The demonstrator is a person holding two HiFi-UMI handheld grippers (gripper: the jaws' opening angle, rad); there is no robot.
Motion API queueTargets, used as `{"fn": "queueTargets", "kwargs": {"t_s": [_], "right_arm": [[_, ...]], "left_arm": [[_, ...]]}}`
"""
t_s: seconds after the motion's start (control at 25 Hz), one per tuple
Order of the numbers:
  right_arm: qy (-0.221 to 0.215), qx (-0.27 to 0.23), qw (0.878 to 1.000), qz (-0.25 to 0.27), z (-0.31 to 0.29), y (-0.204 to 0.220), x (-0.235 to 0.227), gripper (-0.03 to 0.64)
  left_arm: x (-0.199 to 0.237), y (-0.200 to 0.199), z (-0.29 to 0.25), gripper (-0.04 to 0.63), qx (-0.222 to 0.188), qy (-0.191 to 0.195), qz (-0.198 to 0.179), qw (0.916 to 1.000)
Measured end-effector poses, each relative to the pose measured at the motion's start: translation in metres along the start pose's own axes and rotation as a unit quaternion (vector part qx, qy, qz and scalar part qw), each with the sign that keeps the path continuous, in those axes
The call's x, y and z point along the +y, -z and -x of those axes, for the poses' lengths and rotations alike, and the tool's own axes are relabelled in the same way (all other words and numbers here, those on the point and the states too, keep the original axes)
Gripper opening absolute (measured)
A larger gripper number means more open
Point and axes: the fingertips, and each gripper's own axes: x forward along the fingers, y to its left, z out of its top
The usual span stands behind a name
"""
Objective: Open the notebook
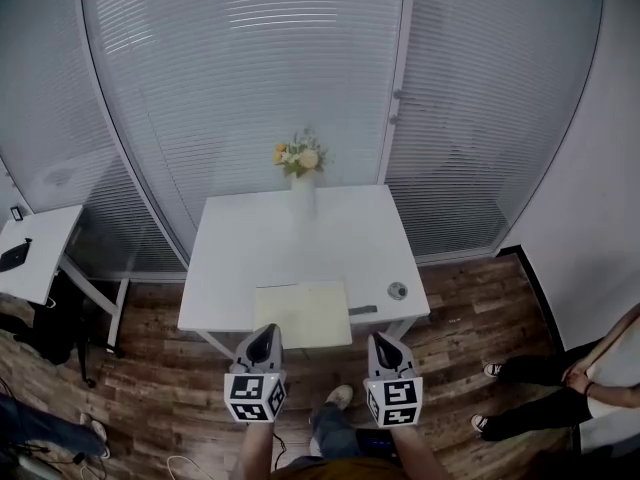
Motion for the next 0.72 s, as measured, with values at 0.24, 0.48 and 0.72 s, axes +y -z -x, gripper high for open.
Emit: {"fn": "queueTargets", "kwargs": {"t_s": [0.24, 0.48, 0.72], "right_arm": [[0.001, 0.000, 1.000, 0.001, 0.0055, -0.0019, 0.0007, 0.012], [0.000, 0.002, 1.000, 0.006, 0.0074, -0.0017, 0.0032, 0.012], [-0.002, 0.004, 1.000, 0.009, 0.0061, -0.0002, 0.0031, 0.012]], "left_arm": [[-0.0051, -0.0038, 0.0041, 0.025, -0.004, 0.000, -0.006, 1.0000], [-0.0045, -0.0039, 0.0078, 0.025, -0.005, -0.001, -0.011, 0.9999], [-0.0028, -0.0015, 0.0075, 0.025, -0.004, -0.004, -0.011, 0.9999]]}}
